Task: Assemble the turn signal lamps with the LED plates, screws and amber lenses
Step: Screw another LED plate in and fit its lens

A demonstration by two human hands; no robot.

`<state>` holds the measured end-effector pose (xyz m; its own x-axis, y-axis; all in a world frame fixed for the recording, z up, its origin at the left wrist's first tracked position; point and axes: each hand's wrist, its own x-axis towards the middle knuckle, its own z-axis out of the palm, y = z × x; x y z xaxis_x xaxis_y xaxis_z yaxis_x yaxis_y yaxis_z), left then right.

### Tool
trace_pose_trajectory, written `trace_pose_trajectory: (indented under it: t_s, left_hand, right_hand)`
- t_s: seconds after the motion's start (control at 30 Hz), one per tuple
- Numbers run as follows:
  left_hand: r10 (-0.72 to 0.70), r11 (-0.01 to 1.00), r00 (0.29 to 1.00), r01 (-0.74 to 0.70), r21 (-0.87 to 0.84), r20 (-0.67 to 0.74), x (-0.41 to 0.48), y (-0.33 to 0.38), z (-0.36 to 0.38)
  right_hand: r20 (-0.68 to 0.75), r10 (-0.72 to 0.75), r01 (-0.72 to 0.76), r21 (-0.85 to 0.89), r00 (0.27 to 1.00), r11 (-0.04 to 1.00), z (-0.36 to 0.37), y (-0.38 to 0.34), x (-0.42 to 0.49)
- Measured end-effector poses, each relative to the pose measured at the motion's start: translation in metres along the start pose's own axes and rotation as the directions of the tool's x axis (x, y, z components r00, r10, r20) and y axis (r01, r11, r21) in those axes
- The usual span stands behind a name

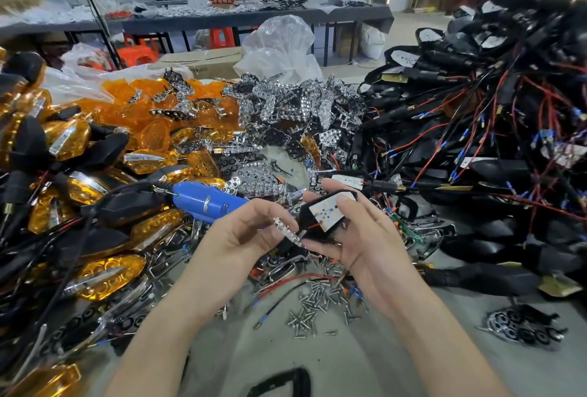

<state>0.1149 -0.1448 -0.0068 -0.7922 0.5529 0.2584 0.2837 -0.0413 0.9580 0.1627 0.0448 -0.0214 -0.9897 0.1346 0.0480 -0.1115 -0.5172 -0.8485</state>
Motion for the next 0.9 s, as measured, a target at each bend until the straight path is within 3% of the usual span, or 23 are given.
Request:
trace_pose_trajectory:
  t_s: [0.47,0.67,0.9]
  left_hand:
    - [0.008,1.000,1.000,-0.008,-0.012,-0.024,0.000,0.001,0.007]
    - [0.060,0.967,0.997,-0.047,0.249,-0.044,0.002,0.004,0.012]
    - [0.097,0.939,0.990,-0.059,0.340,-0.097,0.000,0.004,0.019]
  right_hand:
    - [0.017,-0.117,0.118,-0.218,0.993,0.969,0.003,0.004,-0.002]
    - [0.015,-0.093,0.094,-0.251,0.996,0.963,0.005,0.005,-0.002]
    - [0.026,-0.018,0.021,-0.112,0.999,0.993,0.006,0.003,-0.003]
